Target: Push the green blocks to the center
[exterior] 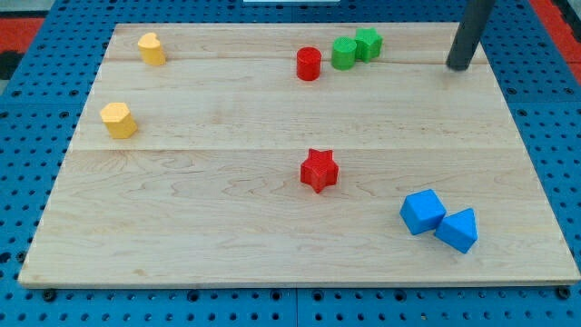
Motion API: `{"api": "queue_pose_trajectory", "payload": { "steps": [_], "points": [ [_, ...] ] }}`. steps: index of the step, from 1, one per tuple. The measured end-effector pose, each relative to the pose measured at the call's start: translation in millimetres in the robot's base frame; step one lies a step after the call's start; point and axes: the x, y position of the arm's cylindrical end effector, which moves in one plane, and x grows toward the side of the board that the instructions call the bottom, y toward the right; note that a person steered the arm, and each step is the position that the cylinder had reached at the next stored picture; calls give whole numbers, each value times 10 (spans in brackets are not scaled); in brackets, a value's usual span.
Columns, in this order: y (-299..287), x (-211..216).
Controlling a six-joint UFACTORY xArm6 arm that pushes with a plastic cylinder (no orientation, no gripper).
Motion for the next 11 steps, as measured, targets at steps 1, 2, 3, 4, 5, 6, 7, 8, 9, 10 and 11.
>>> {"api": "queue_pose_trajectory", "payload": {
  "steps": [1,2,3,4,5,6,7,8,9,10,11],
  "points": [
    [-29,-639],
    [-382,-638],
    [-957,-430],
    [-1589,-347],
    [-2038,50],
    [-2408,343],
    [-2506,573],
    [-2401,292],
    [-2307,31],
    [-1875,898],
    [-2405,1180]
  ]
}}
